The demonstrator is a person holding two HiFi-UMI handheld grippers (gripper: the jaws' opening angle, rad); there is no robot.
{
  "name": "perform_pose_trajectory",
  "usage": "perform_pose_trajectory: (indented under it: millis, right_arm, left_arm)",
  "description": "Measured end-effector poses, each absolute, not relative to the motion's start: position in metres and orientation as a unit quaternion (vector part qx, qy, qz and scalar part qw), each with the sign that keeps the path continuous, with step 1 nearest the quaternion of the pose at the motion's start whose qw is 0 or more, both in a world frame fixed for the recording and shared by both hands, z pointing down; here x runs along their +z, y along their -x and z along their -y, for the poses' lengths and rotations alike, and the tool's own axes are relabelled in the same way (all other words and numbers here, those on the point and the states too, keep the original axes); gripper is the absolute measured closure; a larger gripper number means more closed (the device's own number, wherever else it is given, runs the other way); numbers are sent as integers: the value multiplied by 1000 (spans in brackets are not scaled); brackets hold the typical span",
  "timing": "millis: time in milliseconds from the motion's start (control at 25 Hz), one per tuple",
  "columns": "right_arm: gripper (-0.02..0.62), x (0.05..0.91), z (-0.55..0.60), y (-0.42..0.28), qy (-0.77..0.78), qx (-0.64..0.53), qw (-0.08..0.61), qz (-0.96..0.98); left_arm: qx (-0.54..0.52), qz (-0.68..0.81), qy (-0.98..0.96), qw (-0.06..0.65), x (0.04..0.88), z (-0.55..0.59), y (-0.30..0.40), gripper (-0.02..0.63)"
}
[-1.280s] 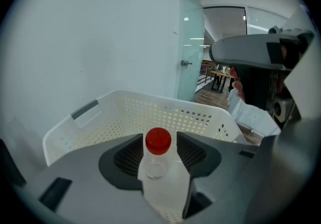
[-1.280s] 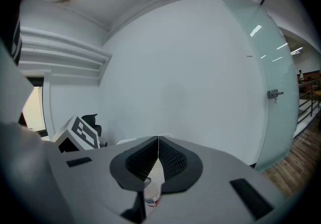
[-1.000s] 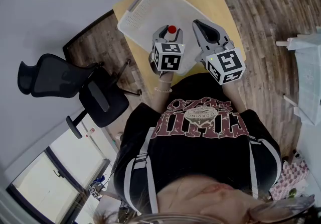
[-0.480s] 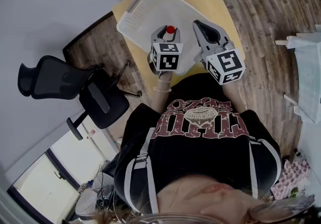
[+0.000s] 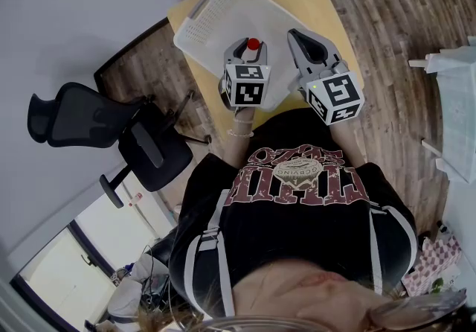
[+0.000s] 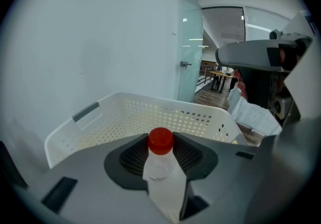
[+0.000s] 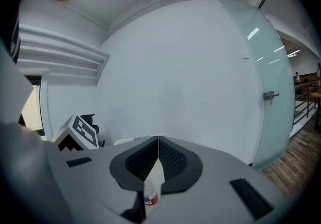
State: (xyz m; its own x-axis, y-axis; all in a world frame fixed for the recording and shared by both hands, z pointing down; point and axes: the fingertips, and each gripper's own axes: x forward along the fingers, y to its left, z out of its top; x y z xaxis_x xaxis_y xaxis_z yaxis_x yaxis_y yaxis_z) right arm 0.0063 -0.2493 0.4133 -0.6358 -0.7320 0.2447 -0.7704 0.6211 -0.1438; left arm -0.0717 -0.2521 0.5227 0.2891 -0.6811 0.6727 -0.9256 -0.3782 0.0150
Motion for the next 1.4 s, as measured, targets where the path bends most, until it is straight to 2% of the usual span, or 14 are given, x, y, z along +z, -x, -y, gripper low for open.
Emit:
perform_pose_trajectory:
  millis: [1400]
  right_arm:
    - [577, 397, 226, -9, -403, 103, 67, 907]
  left_arm:
    - [255, 538, -785, 170, 471, 232, 76, 411]
